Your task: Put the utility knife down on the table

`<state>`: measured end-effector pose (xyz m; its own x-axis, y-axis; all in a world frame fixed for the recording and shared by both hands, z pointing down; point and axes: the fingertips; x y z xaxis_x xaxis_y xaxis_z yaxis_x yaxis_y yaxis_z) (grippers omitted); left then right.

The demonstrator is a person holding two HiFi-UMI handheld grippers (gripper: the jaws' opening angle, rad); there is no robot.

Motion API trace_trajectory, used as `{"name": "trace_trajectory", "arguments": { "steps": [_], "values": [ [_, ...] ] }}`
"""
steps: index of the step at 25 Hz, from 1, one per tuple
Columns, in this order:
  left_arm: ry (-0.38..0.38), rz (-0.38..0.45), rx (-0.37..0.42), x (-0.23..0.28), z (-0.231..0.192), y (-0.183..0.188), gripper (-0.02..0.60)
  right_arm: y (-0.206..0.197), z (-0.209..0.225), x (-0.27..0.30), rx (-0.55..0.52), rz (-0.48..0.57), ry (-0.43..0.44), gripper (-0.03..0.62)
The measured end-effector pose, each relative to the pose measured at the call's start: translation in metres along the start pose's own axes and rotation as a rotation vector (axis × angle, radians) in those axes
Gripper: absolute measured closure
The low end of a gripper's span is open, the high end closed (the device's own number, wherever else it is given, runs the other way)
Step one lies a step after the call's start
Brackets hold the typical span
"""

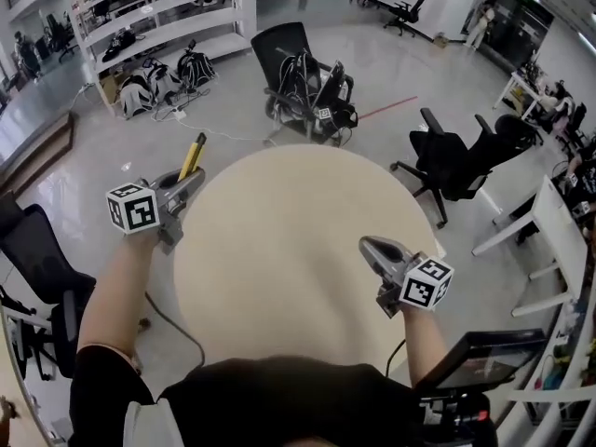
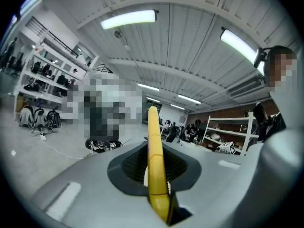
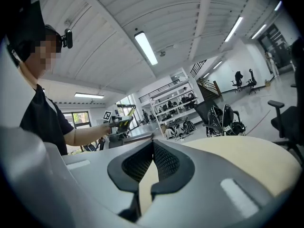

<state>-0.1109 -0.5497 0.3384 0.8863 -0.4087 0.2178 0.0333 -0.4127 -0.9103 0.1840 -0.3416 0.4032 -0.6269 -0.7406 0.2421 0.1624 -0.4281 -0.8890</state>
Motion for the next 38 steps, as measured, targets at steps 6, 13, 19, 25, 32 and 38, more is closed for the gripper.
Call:
{"name": "trace_trajectory", "arguments": {
  "steps": [6,13,19,25,32,38],
  "values": [
    [-0.074,-0.175,0.098,0.187,-0.027,0.032,0.532,0.005,0.093,-0.002,0.02,0.071,-0.084,0.579],
    [-0.147,-0.345,0.183,0.374,-0.034,0.024,0.532,0.017,0.225,-0.049,-0.035,0.137,-0.307,0.579],
    [-0.181,-0.483,0.282,0.5,-0.027,-0.014,0.532,0.004,0.318,-0.084,-0.062,0.143,-0.465,0.579],
    [-0.25,-0.609,0.319,0.59,-0.016,-0.081,0.532,-0.022,0.381,-0.089,-0.06,0.142,-0.556,0.579],
    [-0.318,-0.746,0.369,0.663,0.017,-0.178,0.532,-0.061,0.415,-0.084,-0.018,0.138,-0.56,0.579],
    [-0.348,-0.856,0.412,0.69,0.035,-0.253,0.532,-0.081,0.424,-0.085,0.013,0.148,-0.557,0.579]
  ]
}}
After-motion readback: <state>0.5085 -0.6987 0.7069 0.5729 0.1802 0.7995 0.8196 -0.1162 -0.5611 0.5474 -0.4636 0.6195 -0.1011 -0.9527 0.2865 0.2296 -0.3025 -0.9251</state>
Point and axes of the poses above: the fingertips, and each gripper's own axes: x forward along the fingers, z to its right, y out of its top, and after that the axes turned 6 degrees about -z, right-handed
